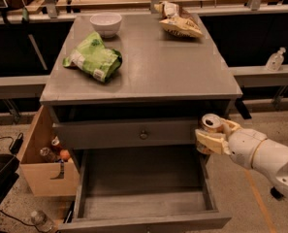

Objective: Pick orange can from middle drawer and place on counter

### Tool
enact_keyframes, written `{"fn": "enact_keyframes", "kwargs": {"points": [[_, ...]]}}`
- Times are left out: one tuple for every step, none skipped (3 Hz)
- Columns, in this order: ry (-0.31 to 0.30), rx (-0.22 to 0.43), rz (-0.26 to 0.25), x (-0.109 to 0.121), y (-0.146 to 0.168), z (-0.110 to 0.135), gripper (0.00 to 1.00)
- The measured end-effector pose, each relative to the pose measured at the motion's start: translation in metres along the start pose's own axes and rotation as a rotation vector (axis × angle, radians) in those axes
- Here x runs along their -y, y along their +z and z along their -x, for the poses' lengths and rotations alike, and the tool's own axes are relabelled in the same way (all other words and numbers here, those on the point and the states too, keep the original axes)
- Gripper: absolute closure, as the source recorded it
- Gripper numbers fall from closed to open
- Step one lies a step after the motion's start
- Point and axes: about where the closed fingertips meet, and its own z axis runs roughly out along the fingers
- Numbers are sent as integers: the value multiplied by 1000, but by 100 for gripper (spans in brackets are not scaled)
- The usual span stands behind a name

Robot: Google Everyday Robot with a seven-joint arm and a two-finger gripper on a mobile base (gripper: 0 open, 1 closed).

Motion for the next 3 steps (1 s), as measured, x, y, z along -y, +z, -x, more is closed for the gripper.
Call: {"fn": "enact_keyframes", "kwargs": {"points": [[-8,7,-56,15,-8,28,100],[-30,10,-127,38,-30,76,100],[-77,33,-176,65,-55,127,100]]}}
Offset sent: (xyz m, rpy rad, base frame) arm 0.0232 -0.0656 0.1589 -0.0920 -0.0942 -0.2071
